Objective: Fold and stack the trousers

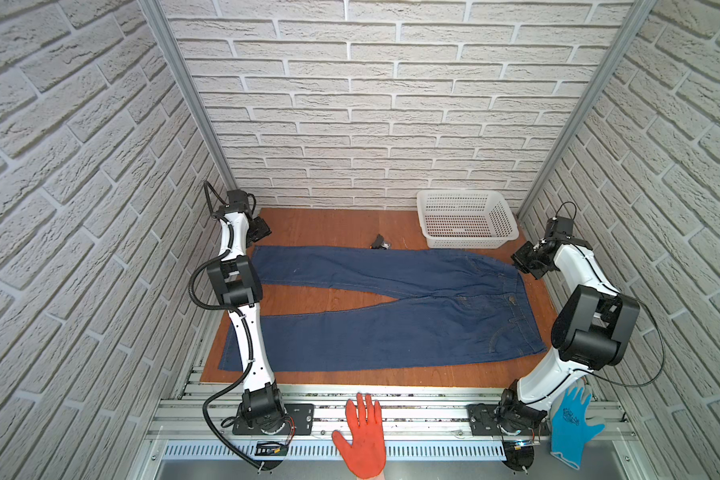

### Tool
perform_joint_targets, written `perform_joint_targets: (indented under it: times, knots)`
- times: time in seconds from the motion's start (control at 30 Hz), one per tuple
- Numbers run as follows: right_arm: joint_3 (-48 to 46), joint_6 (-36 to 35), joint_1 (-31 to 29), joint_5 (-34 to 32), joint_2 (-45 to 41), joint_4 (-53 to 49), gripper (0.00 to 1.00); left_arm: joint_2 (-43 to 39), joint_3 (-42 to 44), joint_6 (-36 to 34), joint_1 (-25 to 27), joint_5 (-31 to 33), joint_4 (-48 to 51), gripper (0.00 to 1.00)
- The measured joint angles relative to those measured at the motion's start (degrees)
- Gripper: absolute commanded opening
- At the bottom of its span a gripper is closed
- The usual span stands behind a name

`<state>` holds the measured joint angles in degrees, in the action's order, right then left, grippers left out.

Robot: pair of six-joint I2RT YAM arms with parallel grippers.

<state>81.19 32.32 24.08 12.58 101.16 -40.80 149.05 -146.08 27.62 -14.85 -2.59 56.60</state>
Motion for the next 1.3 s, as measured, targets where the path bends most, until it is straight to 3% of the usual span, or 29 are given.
perform_joint_targets:
  times: [0.63, 1.2, 1.3]
  knots:
    - [-6.95, -2.45, -0.09, 1.95, -4.07, 0.85, 0.05, 7.72, -6.73, -0.59, -1.62, -0.48, 0.13, 0.52]
    - [-7.72, -2.80, -0.09, 2.32, -4.61, 1.14, 0.05, 8.24, -7.52, -1.31, -1.46, 1.27, 1.97, 0.01]
    - [-7.72, -2.78, -0.09, 2.32, -4.63, 1.14, 0.05, 8.24, -7.54, -1.29, -1.18, 1.33, 1.92, 0.00]
